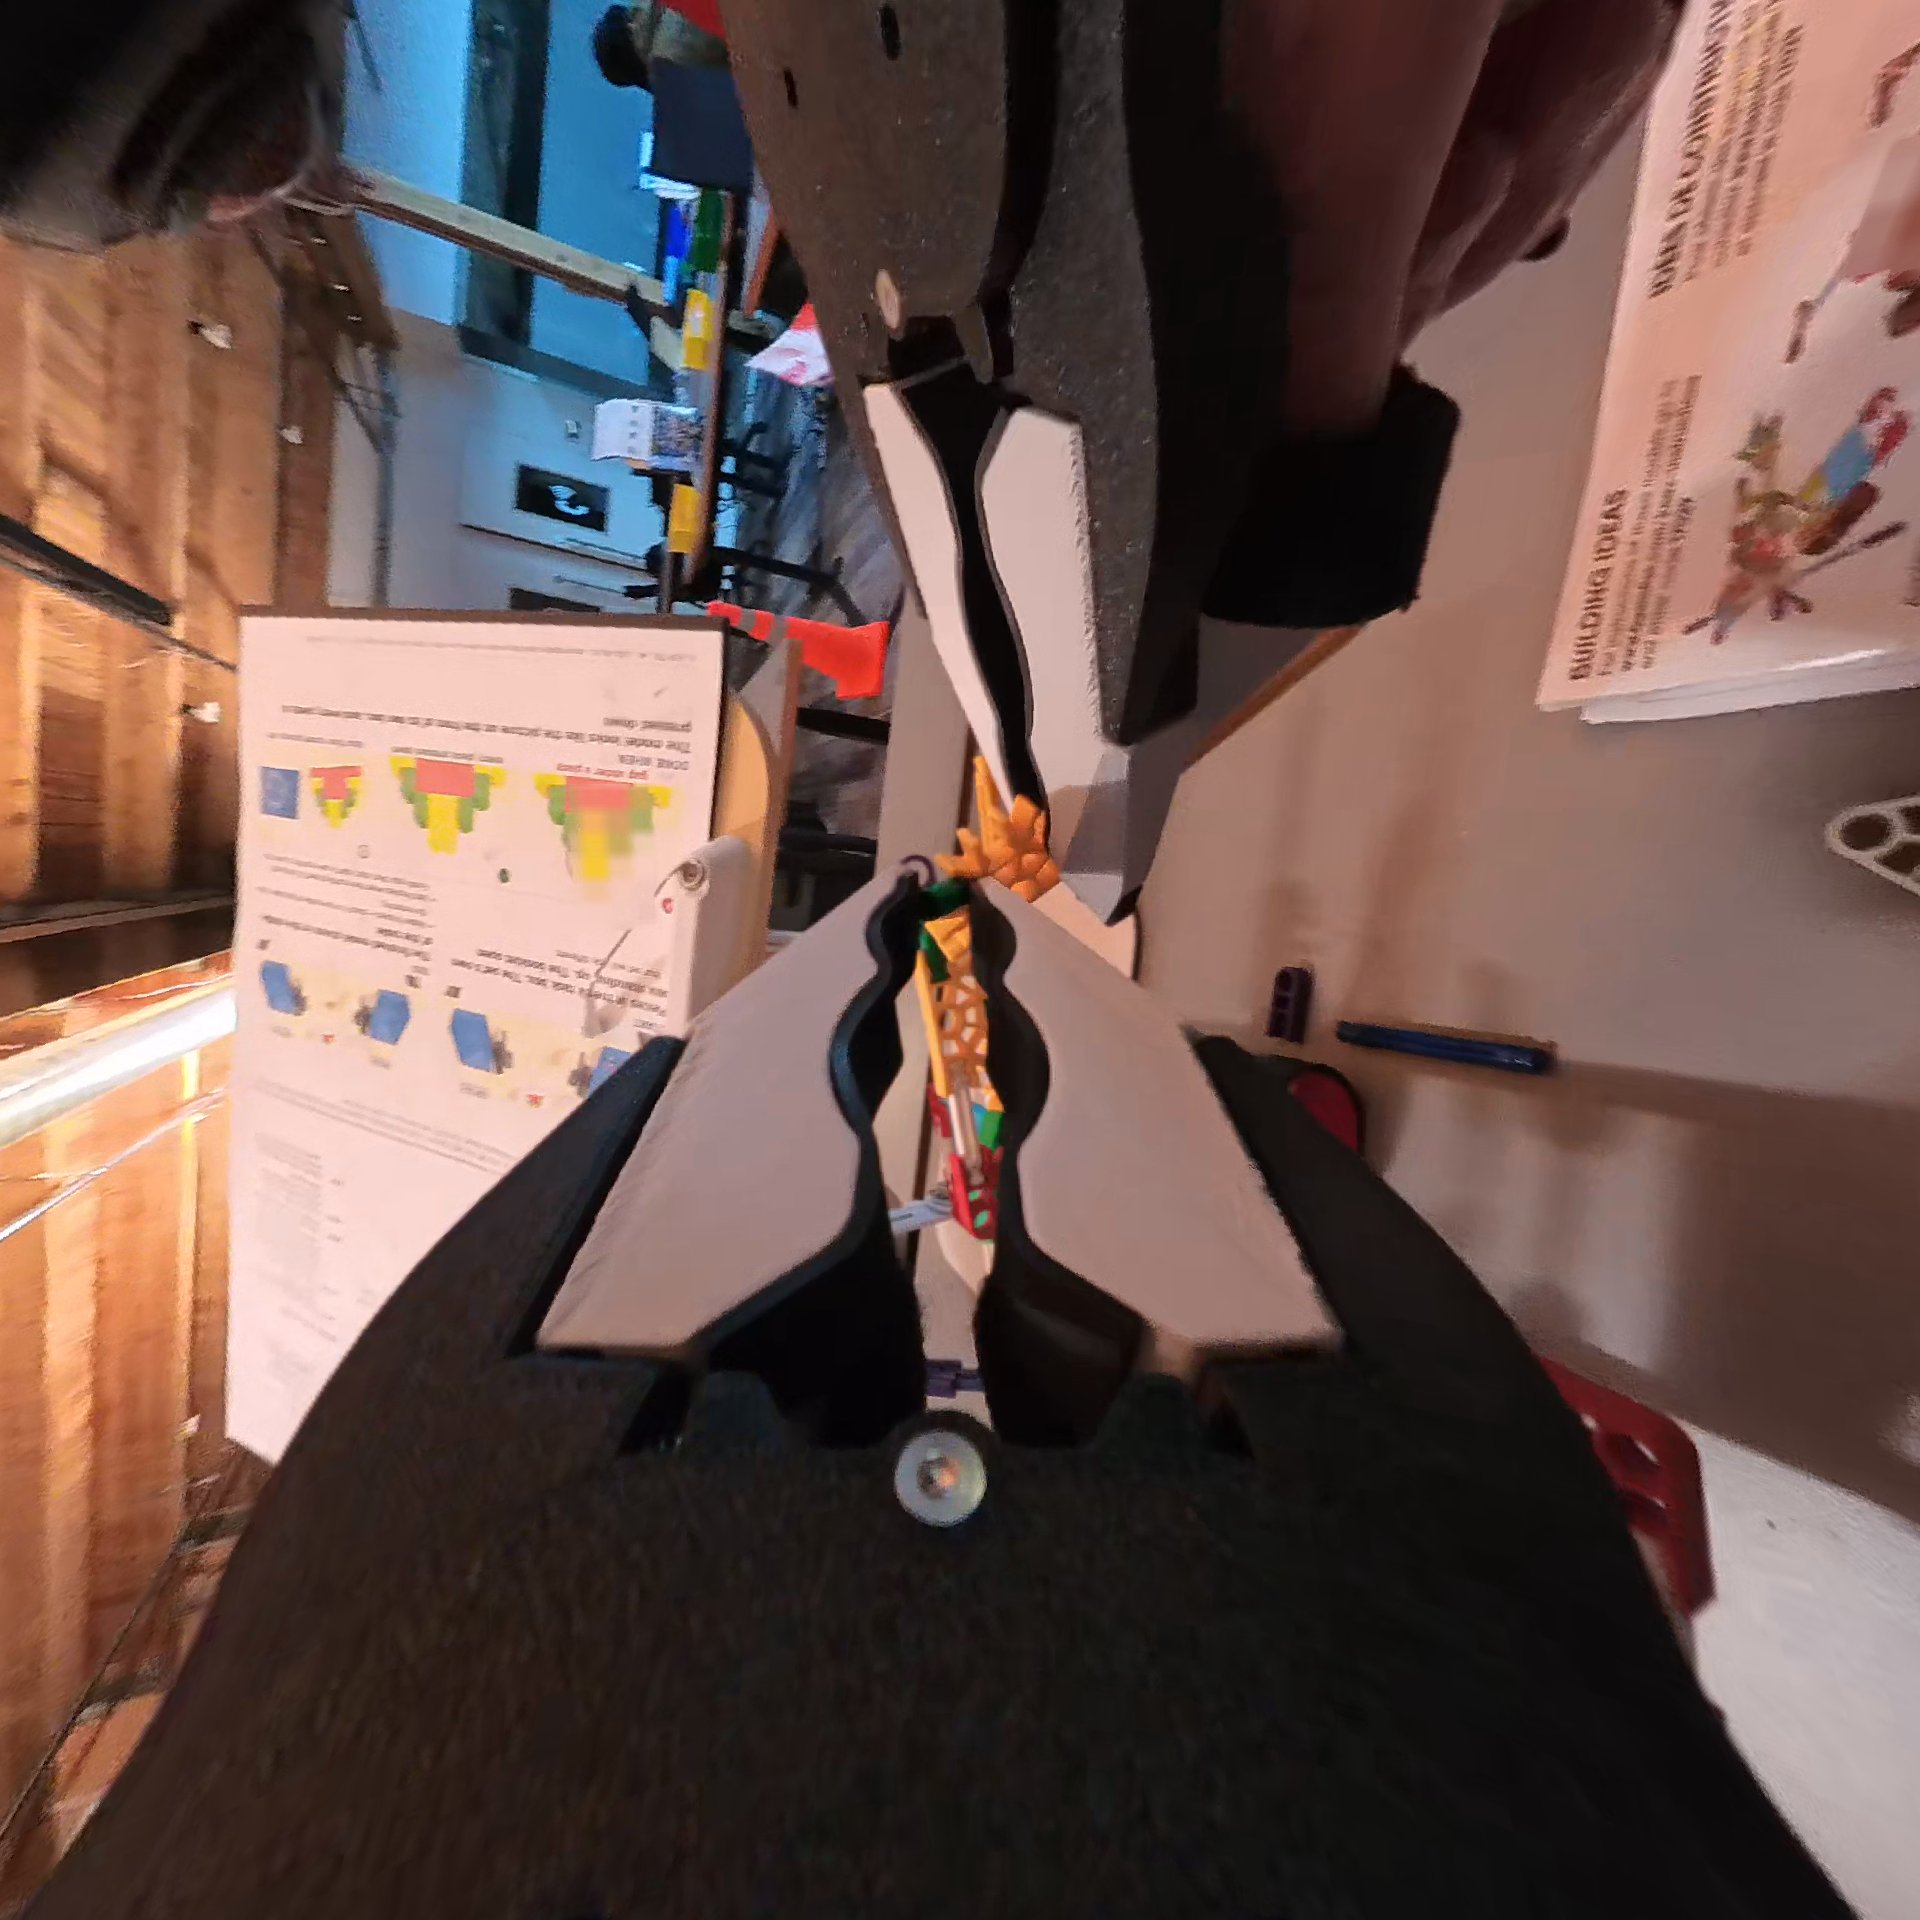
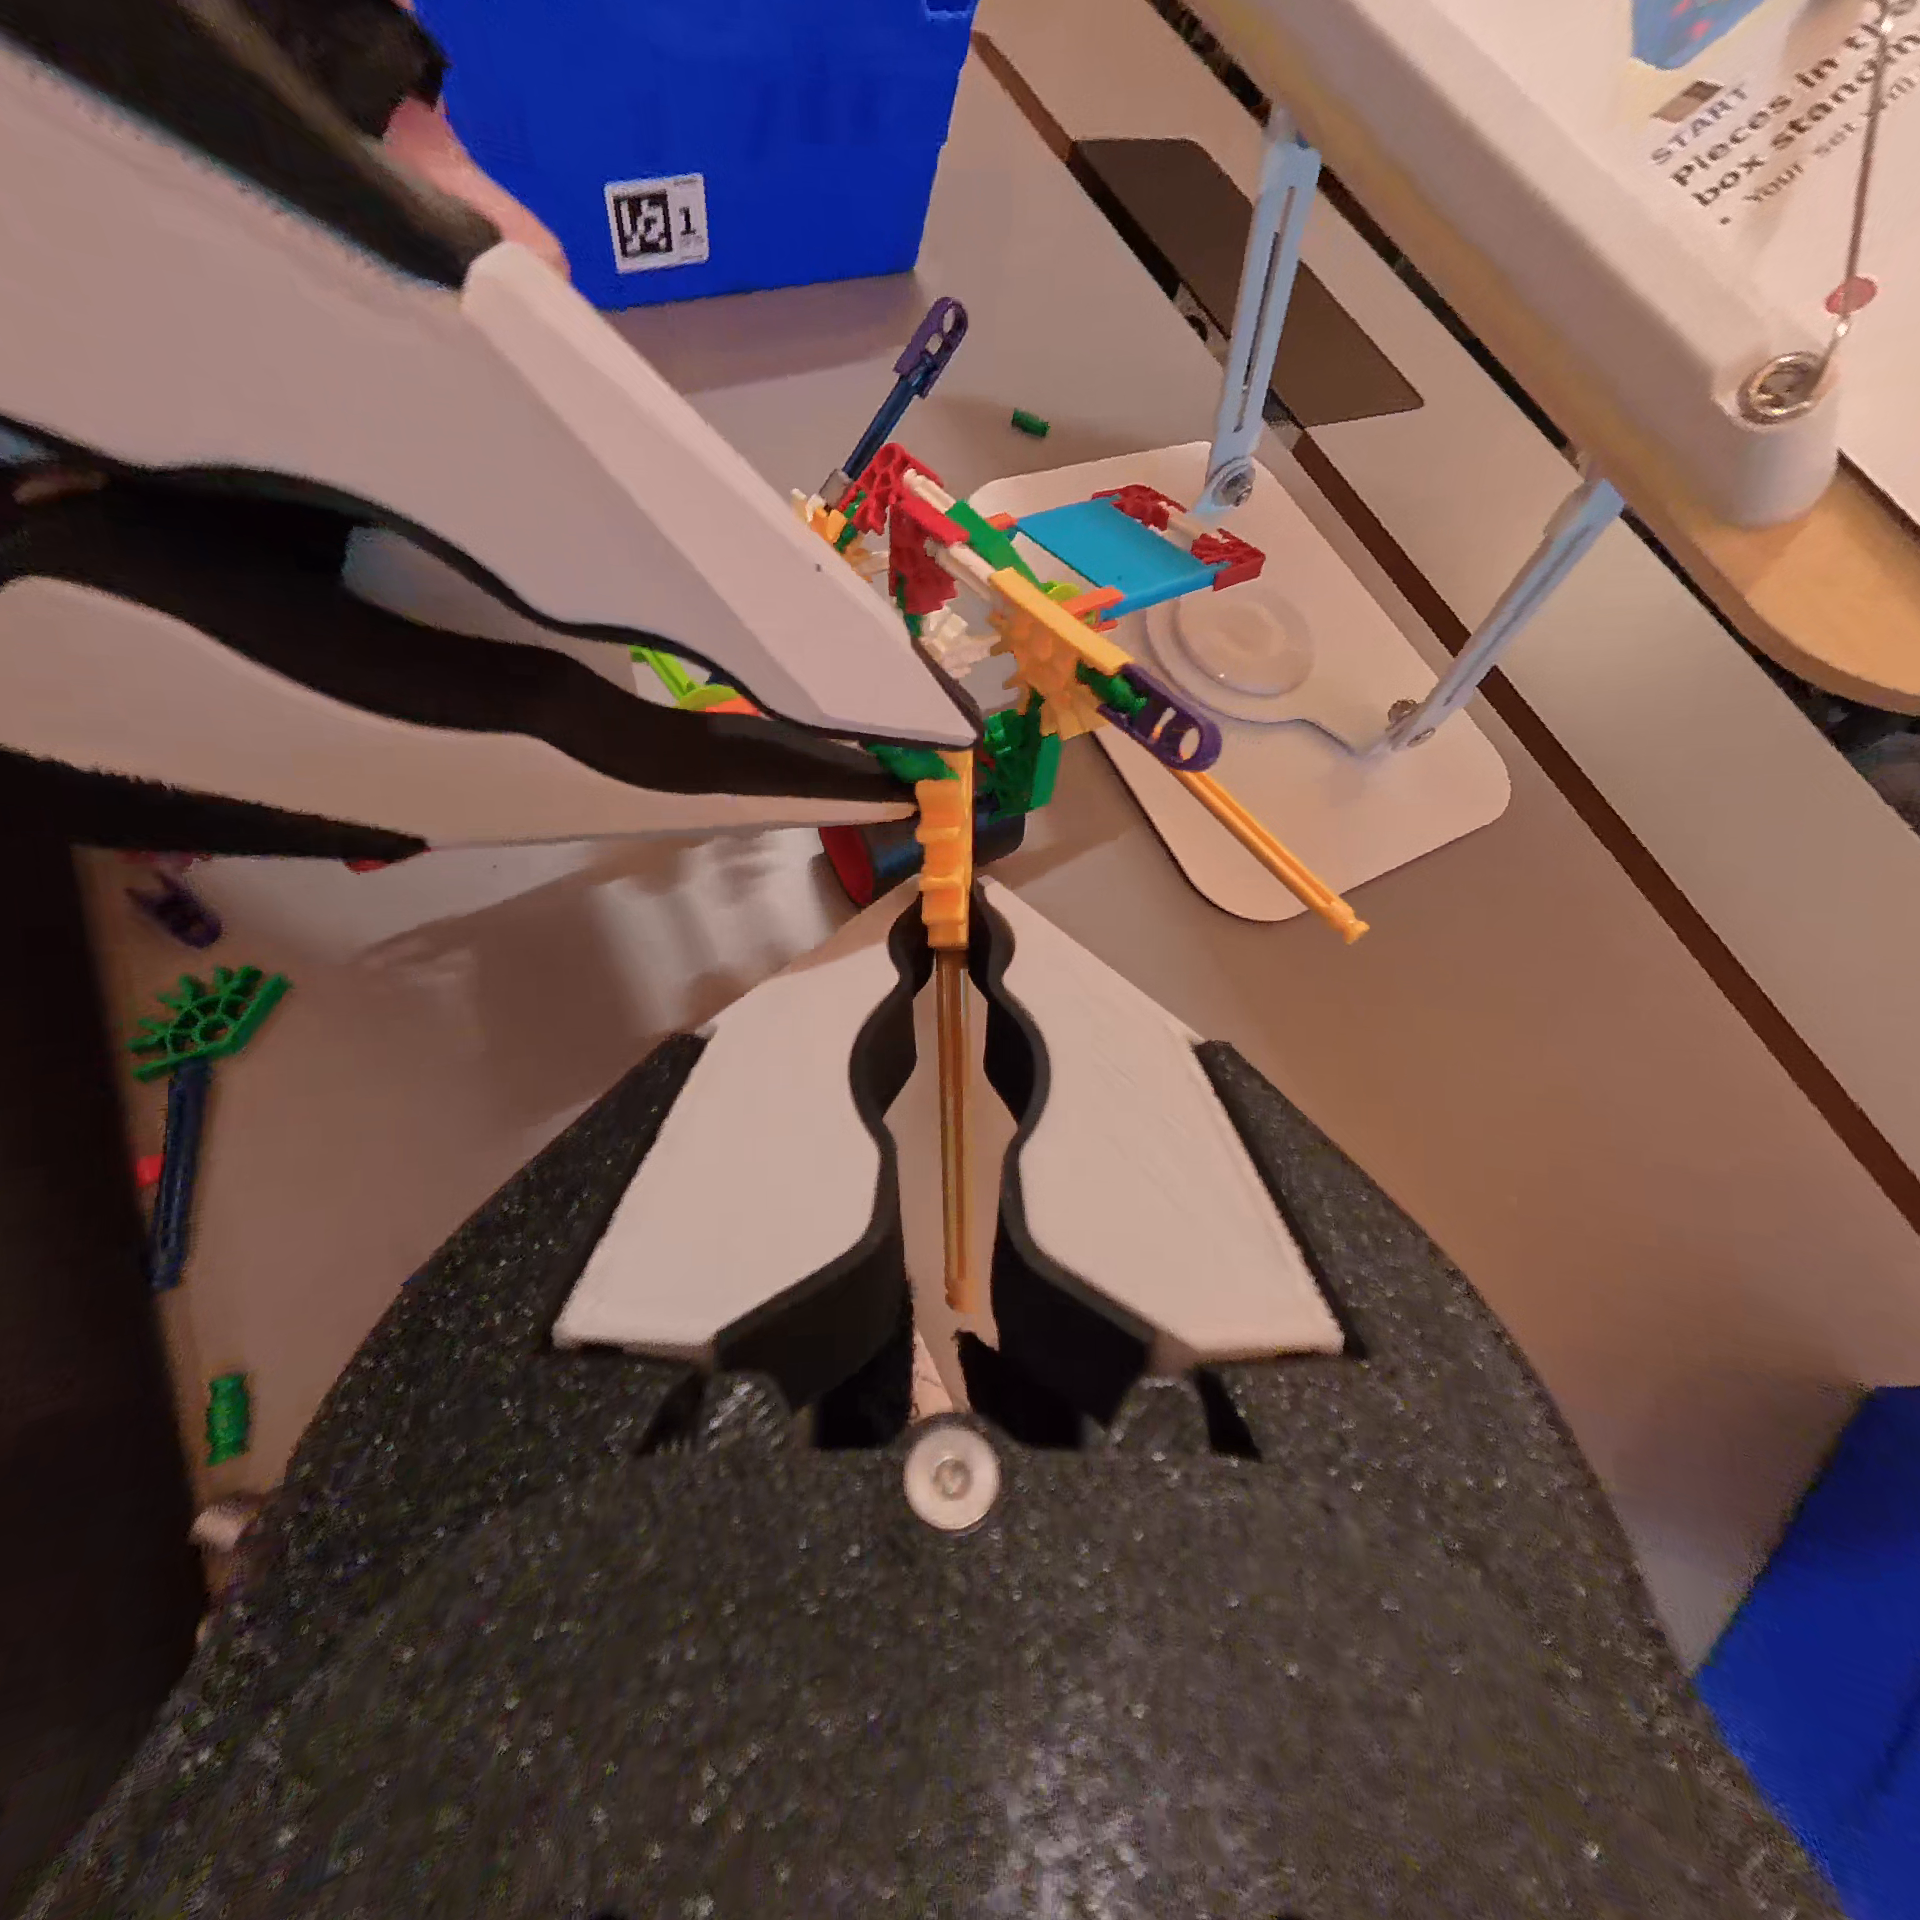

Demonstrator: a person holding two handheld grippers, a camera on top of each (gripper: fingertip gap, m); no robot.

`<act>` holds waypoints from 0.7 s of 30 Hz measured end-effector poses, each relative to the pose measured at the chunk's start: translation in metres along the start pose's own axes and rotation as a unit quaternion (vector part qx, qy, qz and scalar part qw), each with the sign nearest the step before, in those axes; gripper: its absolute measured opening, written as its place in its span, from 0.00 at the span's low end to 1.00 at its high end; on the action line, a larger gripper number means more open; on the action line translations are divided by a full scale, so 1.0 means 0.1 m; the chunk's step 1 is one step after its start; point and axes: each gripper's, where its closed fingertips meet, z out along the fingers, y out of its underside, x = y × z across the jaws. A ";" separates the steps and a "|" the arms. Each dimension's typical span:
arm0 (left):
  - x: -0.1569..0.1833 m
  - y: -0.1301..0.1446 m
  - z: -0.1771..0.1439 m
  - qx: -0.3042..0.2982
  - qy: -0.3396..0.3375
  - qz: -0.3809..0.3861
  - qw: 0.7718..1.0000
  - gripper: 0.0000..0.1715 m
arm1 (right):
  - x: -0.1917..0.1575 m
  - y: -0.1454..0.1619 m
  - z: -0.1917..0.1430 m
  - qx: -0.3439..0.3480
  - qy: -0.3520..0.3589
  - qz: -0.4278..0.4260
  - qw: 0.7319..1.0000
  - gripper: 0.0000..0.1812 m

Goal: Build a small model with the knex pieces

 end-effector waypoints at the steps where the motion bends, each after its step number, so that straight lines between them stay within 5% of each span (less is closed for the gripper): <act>1: -0.03 -0.01 0.01 -0.002 -0.012 0.003 1.000 0.03 | 0.01 -0.02 0.00 0.008 -0.003 0.012 1.000 0.01; 5: -0.13 -0.04 0.04 -0.024 -0.065 0.043 0.997 0.01 | 0.01 -0.16 0.02 0.044 -0.020 0.070 0.996 0.02; 11: -0.15 -0.04 0.02 0.020 -0.022 -0.021 0.999 0.02 | 0.10 -0.16 -0.01 0.059 -0.009 0.076 0.995 0.02; 15: 0.04 -0.22 -0.20 0.099 0.120 -0.094 0.983 0.02 | 0.27 -0.05 -0.08 0.043 0.020 0.050 0.998 0.02; 18: 0.46 -0.07 -0.29 0.039 0.264 -0.106 0.958 0.03 | 0.34 0.05 -0.12 0.025 0.029 0.024 0.999 0.02; 21: 0.93 0.01 -0.30 -0.016 0.339 -0.053 0.939 0.03 | 0.32 0.07 -0.12 0.021 0.018 0.015 0.999 0.02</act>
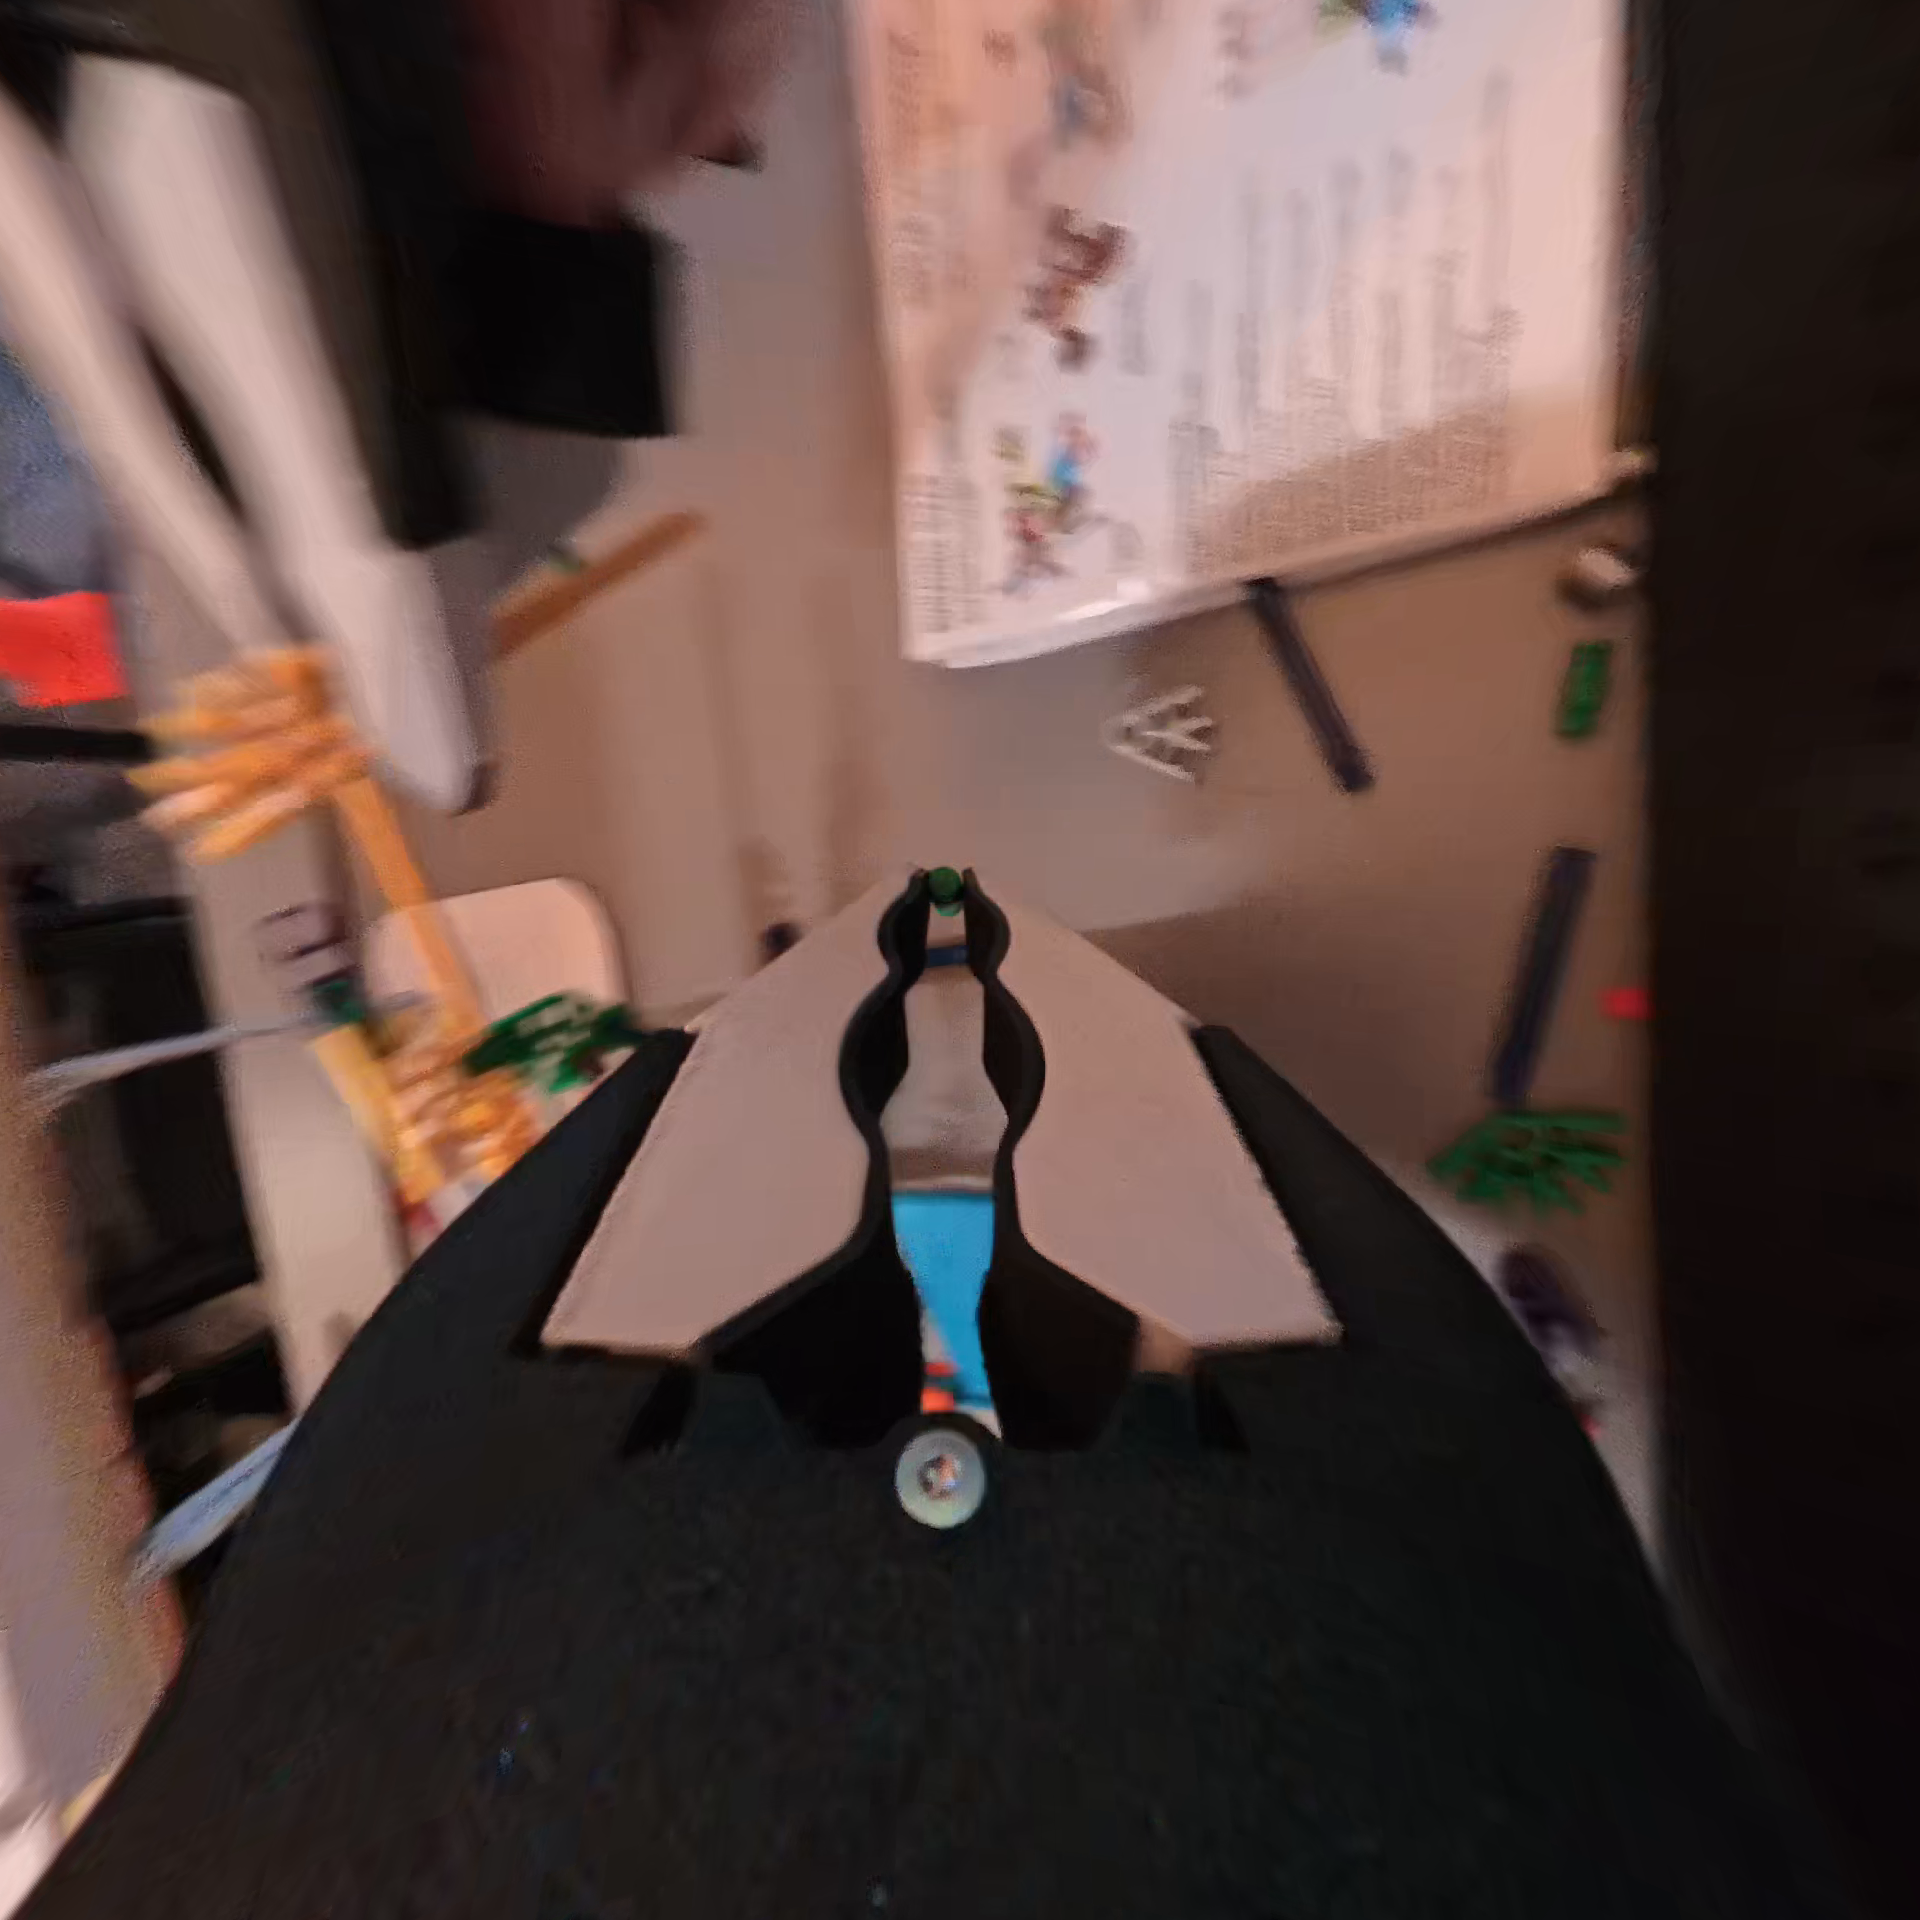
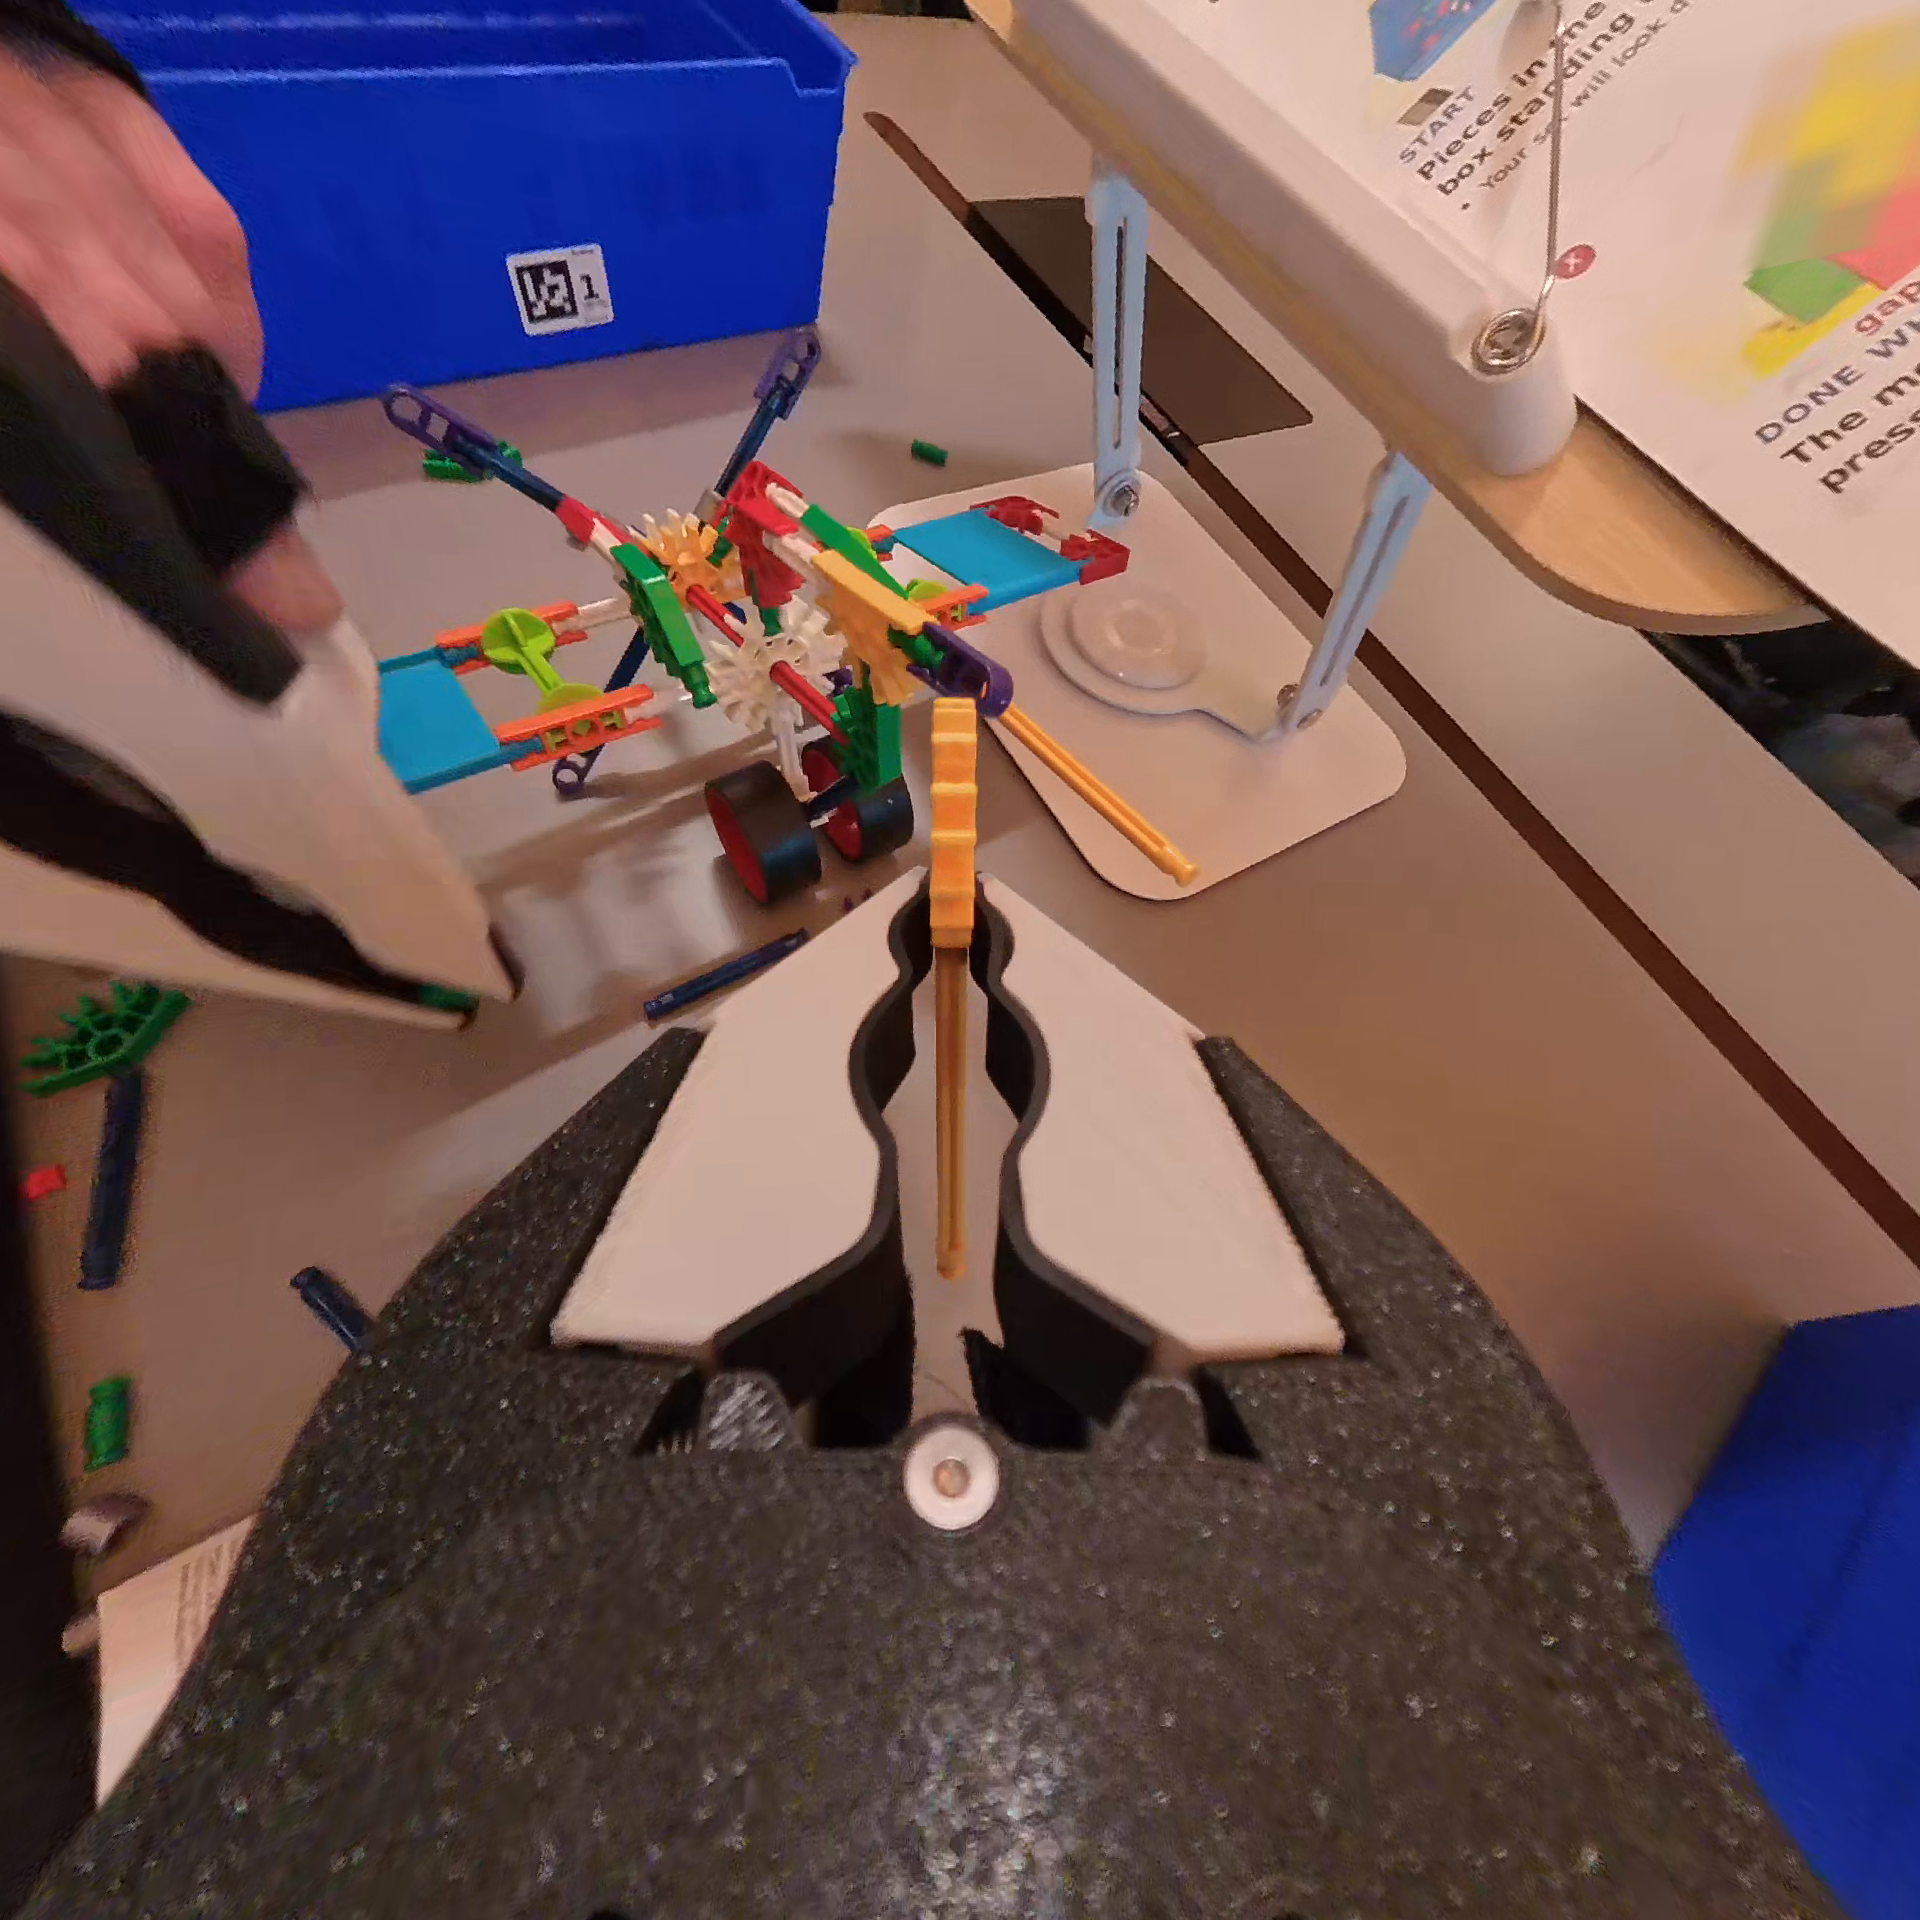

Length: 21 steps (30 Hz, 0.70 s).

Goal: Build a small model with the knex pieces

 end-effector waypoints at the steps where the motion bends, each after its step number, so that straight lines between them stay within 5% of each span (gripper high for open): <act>1: 0.15 0.00 0.07 -0.007 0.035 0.009 0.999 0.03 | -0.01 0.02 0.01 -0.004 -0.001 -0.005 1.000 0.02; 5: 0.31 0.01 0.18 -0.025 0.068 0.017 0.997 0.04 | -0.06 0.12 0.07 -0.029 -0.006 -0.031 0.999 0.02; 12: 0.22 -0.08 0.04 0.027 0.070 -0.014 0.997 0.21 | -0.17 0.17 0.09 -0.040 -0.030 -0.055 0.997 0.03; 21: -0.46 0.49 -0.43 0.061 -0.021 -0.126 0.990 0.29 | -0.49 0.25 0.24 -0.058 -0.090 -0.115 0.988 0.03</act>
